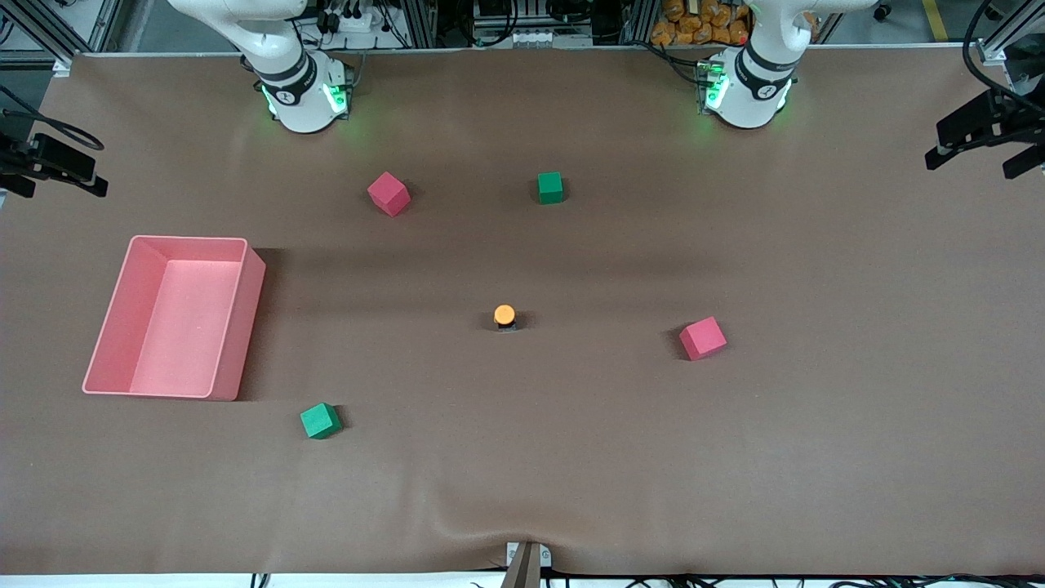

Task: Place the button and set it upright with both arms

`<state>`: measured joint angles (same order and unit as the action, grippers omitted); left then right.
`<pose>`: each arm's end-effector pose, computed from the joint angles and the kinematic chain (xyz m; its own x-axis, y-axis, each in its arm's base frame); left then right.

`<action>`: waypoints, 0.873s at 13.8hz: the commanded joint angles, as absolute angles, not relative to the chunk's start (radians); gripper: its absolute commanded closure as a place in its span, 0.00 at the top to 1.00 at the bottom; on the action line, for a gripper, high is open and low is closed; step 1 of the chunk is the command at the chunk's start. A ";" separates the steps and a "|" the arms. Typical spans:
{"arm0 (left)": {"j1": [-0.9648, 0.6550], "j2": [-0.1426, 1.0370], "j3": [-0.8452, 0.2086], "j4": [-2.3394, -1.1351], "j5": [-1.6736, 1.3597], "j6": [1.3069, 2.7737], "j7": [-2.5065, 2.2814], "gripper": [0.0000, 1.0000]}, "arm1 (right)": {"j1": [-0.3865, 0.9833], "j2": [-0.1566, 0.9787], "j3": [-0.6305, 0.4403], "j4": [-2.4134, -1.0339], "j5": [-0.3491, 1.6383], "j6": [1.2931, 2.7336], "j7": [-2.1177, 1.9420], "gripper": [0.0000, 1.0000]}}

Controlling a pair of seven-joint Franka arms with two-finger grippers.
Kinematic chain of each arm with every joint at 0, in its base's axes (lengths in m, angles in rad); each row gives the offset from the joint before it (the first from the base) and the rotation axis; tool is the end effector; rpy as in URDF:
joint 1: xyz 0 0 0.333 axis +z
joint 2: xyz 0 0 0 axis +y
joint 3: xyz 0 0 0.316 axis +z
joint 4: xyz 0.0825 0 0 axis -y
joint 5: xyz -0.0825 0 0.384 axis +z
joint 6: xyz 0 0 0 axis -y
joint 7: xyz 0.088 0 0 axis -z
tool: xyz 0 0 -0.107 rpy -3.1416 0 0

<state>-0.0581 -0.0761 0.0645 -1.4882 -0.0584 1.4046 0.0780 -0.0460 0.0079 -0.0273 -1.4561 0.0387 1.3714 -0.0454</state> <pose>0.5116 -0.0021 0.6890 0.9967 -0.0812 -0.0024 -0.0809 -0.9947 0.0629 0.5346 -0.0344 0.6567 0.9957 -0.0200 -0.0905 -0.0239 -0.9988 -0.0424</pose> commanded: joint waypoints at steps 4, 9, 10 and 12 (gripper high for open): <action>-0.052 -0.086 0.043 -1.539 -0.004 1.442 0.109 1.00 | -0.063 -0.002 -0.021 -1.456 0.055 1.371 -0.031 1.00; -0.054 -0.049 0.041 -1.526 -0.001 1.456 0.088 1.00 | -0.064 0.002 -0.023 -1.456 0.057 1.373 -0.032 1.00; -0.049 -0.025 0.044 -1.528 -0.006 1.457 0.090 1.00 | -0.064 0.005 -0.023 -1.456 0.055 1.374 -0.034 1.00; -0.052 -0.029 0.046 -1.523 0.006 1.462 0.086 1.00 | -0.067 0.005 -0.025 -1.456 0.055 1.373 -0.034 1.00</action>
